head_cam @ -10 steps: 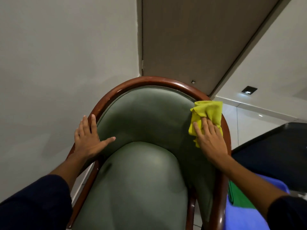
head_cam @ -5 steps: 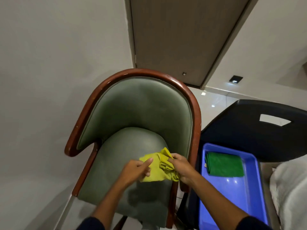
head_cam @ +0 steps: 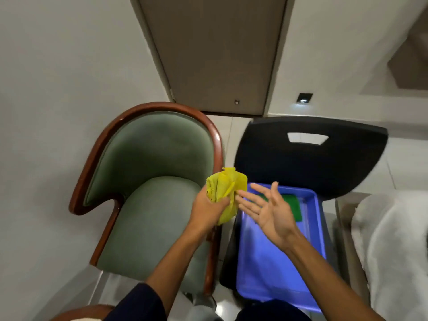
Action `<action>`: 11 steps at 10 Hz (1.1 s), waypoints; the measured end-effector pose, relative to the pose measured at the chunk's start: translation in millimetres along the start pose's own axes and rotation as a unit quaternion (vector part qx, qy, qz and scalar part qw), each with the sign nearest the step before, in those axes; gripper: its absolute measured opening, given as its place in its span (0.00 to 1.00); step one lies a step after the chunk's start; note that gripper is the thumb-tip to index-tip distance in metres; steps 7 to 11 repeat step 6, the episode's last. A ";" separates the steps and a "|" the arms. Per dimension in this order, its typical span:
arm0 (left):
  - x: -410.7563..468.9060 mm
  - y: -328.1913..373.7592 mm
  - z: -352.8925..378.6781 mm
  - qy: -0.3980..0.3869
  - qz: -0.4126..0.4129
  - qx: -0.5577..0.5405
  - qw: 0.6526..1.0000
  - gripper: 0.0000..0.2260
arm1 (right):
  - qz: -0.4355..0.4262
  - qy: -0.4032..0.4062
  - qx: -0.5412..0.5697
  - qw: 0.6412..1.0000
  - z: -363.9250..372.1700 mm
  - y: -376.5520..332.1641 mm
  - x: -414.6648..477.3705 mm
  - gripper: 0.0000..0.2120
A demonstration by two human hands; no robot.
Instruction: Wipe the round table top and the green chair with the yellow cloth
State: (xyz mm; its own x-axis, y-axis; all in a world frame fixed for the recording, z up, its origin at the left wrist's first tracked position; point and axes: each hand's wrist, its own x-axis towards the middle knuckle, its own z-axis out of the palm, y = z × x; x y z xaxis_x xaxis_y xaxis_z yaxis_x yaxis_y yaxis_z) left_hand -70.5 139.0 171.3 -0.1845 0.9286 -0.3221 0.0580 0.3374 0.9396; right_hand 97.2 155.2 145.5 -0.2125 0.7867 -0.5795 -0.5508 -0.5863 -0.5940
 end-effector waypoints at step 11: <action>-55.8 -142.7 90.4 -0.105 -0.100 0.345 0.928 0.30 | 0.140 0.217 -0.540 0.801 -246.4 62.6 -30.0 0.29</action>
